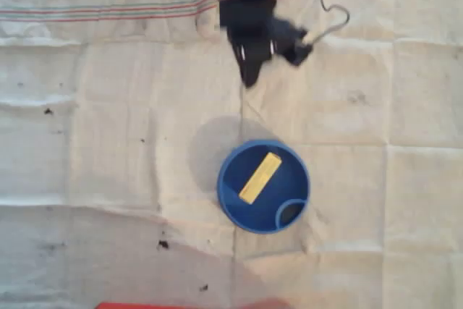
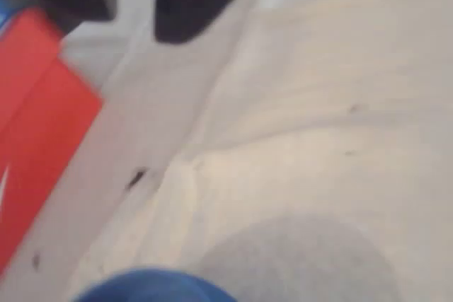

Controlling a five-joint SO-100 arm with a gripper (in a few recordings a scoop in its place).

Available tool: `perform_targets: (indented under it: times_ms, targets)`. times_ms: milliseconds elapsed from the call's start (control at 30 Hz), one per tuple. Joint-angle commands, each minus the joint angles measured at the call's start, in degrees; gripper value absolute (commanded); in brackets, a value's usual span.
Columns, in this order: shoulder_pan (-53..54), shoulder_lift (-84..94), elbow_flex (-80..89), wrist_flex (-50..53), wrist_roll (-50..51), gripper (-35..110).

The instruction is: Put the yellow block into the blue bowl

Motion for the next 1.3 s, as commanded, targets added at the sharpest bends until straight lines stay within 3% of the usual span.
perform_targets:
  times_ms: [0, 267, 667, 1267]
  targets:
    - [-3.0, 13.1, 8.1, -0.4, 0.5, 0]
    - [-7.1, 36.1, 36.9, -8.1, 0.6, 0]
    - [-6.7, 49.3, 65.7, -25.1, 1.5, 0]
    - [-7.3, 69.2, 88.8, -26.0, 1.1, 0]
